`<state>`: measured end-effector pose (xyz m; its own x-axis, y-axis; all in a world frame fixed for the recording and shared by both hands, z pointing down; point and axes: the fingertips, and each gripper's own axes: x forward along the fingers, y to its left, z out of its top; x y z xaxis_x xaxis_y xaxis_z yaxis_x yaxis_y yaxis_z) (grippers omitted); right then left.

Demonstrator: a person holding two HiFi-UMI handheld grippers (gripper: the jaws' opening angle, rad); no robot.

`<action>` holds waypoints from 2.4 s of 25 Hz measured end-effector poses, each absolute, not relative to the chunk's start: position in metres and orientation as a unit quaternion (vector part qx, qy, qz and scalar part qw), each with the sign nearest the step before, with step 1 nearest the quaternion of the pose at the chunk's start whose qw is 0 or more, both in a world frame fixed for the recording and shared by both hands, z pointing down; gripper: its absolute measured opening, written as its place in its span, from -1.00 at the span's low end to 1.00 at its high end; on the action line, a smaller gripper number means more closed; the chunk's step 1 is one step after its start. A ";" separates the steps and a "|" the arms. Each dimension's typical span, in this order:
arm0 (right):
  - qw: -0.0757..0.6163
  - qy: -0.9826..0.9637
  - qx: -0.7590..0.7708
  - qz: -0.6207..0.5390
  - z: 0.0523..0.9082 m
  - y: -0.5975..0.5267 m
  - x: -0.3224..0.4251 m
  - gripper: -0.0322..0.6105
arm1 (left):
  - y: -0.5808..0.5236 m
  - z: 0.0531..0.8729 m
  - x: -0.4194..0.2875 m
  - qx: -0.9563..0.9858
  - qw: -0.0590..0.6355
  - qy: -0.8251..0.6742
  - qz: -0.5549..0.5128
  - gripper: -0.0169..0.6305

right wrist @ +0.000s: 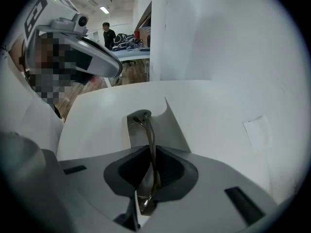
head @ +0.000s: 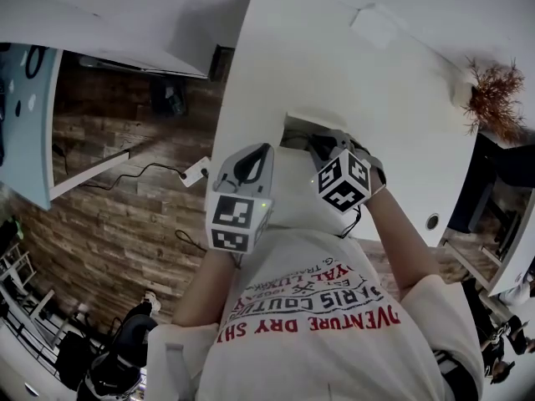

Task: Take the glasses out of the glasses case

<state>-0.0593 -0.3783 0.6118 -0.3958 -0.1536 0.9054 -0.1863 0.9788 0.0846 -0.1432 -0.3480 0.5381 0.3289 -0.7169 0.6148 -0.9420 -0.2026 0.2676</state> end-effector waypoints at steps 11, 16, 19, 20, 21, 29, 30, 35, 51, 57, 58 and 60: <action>0.527 -0.839 0.134 -0.028 0.597 -0.396 -0.059 -0.82 | -0.342 0.531 -0.145 0.756 0.306 -0.548 0.184 -0.96; 0.513 -0.842 0.159 -0.052 0.579 -0.400 -0.059 -0.82 | -0.341 0.519 -0.140 0.763 0.294 -0.548 0.177 -0.96; 0.495 -0.850 0.171 -0.049 0.564 -0.396 -0.059 -0.82 | -0.340 0.510 -0.138 0.765 0.285 -0.550 0.176 -0.96; 0.490 -0.853 0.174 -0.050 0.559 -0.394 -0.059 -0.82 | -0.339 0.507 -0.137 0.766 0.282 -0.551 0.174 -0.96; 0.484 -0.855 0.178 -0.050 0.554 -0.391 -0.058 -0.82 | -0.339 0.503 -0.136 0.767 0.278 -0.551 0.173 -0.96; 0.410 -0.878 0.246 -0.027 0.504 -0.384 -0.040 -0.82 | -0.339 0.477 -0.122 0.781 0.242 -0.551 0.169 -0.96; 0.397 -0.880 0.259 -0.023 0.496 -0.384 -0.036 -0.82 | -0.338 0.473 -0.119 0.781 0.238 -0.553 0.166 -0.96; 0.319 -0.892 0.321 0.011 0.453 -0.379 -0.019 -0.82 | -0.335 0.446 -0.104 0.791 0.207 -0.556 0.149 -0.96; 0.131 -0.887 0.438 0.070 0.360 -0.347 0.034 -0.82 | -0.324 0.352 -0.071 0.825 0.099 -0.552 0.066 -0.96; 0.095 -0.883 0.453 0.073 0.352 -0.336 0.044 -0.82 | -0.314 0.348 -0.062 0.829 0.088 -0.548 0.075 -0.96; 0.093 -0.883 0.454 0.074 0.352 -0.335 0.045 -0.82 | -0.313 0.348 -0.061 0.828 0.087 -0.548 0.075 -0.96; 0.091 -0.884 0.453 0.078 0.352 -0.334 0.046 -0.82 | -0.311 0.346 -0.061 0.827 0.086 -0.550 0.075 -0.96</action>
